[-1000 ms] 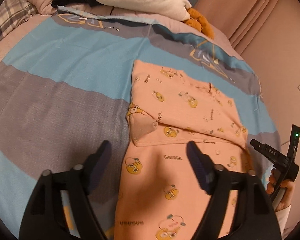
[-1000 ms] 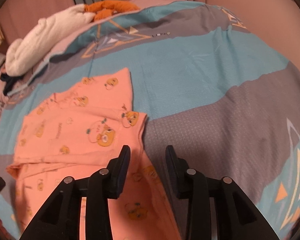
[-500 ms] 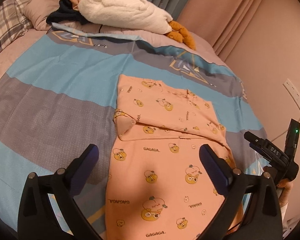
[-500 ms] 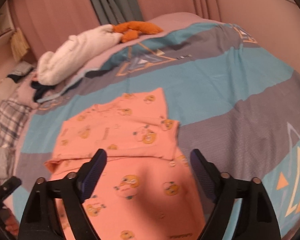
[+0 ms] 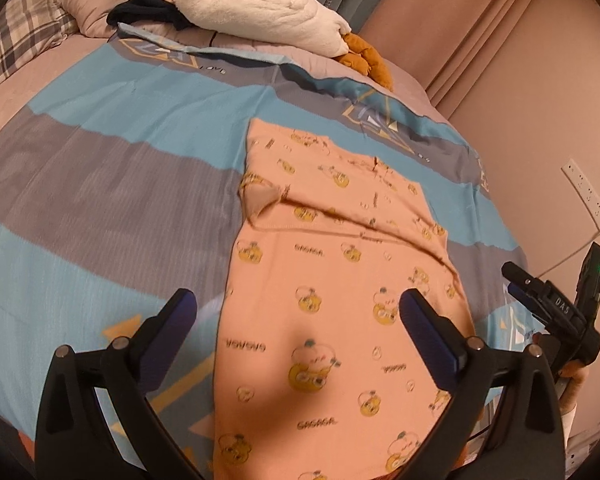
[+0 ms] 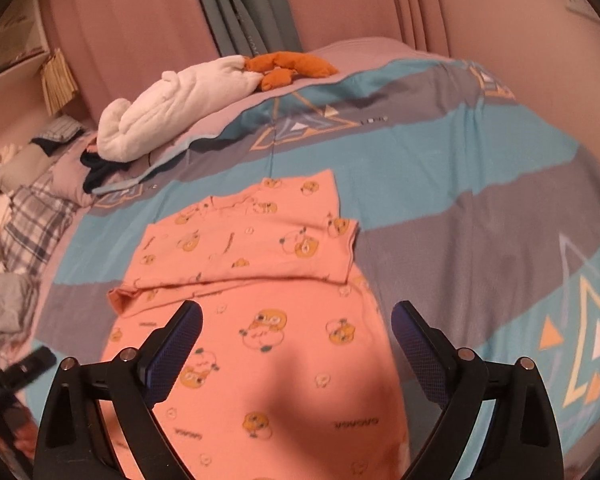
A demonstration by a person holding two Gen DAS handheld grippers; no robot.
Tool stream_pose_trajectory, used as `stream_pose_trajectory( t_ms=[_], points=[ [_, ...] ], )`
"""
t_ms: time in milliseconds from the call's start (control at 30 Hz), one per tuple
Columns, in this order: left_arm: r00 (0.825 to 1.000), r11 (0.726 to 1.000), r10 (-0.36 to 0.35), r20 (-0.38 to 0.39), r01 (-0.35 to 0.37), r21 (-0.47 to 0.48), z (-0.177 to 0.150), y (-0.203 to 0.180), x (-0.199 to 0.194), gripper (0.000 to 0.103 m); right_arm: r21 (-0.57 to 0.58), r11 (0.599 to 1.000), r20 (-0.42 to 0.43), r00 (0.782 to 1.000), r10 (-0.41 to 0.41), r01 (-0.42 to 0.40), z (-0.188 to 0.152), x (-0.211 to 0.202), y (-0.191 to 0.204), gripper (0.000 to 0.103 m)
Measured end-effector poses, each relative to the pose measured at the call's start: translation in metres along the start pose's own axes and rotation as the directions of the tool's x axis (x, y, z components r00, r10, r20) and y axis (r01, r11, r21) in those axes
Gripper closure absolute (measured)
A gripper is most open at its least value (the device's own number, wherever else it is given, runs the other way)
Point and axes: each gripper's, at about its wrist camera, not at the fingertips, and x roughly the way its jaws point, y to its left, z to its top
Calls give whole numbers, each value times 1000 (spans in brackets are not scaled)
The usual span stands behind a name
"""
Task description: Fold small clothes
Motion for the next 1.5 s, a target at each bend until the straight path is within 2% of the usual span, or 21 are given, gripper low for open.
stream_pose_trajectory(
  t_ms=[133, 233, 400, 500, 667, 1000, 1233, 1500],
  points=[
    [1000, 1000, 11, -24, -11, -2, -12, 3, 1, 1, 39, 999, -9, 1000, -24, 24, -13, 1, -4, 8],
    [1000, 1000, -2, -26, 2, -11, -17, 5, 0, 1, 49, 999, -28, 1000, 3, -2, -21, 1, -5, 8],
    [999, 999, -18, -37, 17, -31, -25, 8, -3, 1, 68, 997, -19, 1000, -20, 21, -34, -6, -10, 8],
    [999, 999, -20, -30, 19, -32, -32, 10, -6, 1, 79, 997, -28, 1000, 3, -1, -45, -10, -15, 8],
    [999, 998, -22, -49, 19, -57, -45, 17, -5, 2, 74, 997, -55, 998, -34, 38, -64, -14, -26, 8],
    [995, 995, -42, -93, 34, -91, -65, 29, -4, 4, 80, 994, -49, 996, -69, 73, -86, -30, -40, 8],
    [989, 990, -64, -135, 46, -133, -75, 36, -1, 8, 80, 990, -94, 989, -112, 120, -95, -30, -55, 10],
    [985, 991, -80, -153, 62, -118, -85, 31, 1, 9, 107, 989, -142, 986, -89, 105, -104, -25, -63, 15]
  ],
)
